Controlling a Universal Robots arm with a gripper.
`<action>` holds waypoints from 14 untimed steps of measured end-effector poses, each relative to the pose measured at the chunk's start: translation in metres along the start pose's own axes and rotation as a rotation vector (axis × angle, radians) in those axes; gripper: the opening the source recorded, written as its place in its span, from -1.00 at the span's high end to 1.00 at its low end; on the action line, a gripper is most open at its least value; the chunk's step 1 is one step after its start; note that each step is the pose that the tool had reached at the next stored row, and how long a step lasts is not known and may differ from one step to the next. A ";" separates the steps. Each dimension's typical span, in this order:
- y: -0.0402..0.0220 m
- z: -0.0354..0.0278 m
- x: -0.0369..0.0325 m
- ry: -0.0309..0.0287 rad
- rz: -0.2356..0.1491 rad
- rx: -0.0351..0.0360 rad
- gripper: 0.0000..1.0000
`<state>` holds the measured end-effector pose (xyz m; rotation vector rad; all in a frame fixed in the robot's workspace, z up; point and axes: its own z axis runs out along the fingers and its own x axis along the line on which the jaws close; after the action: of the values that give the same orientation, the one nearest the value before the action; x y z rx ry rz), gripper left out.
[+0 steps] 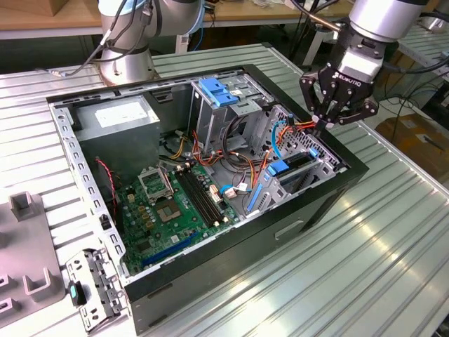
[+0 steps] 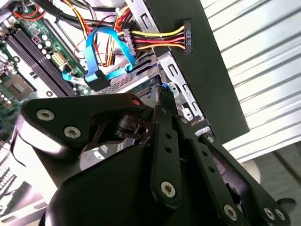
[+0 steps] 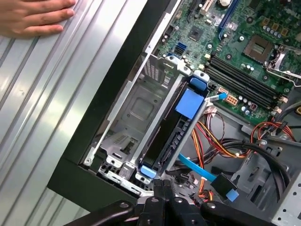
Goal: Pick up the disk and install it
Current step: 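Insert the first disk wire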
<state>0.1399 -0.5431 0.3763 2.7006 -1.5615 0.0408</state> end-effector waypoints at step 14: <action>-0.0257 0.0004 0.0027 -0.0015 -0.096 -0.0006 0.77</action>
<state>0.1635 -0.5326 0.3758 2.7717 -1.4293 0.0366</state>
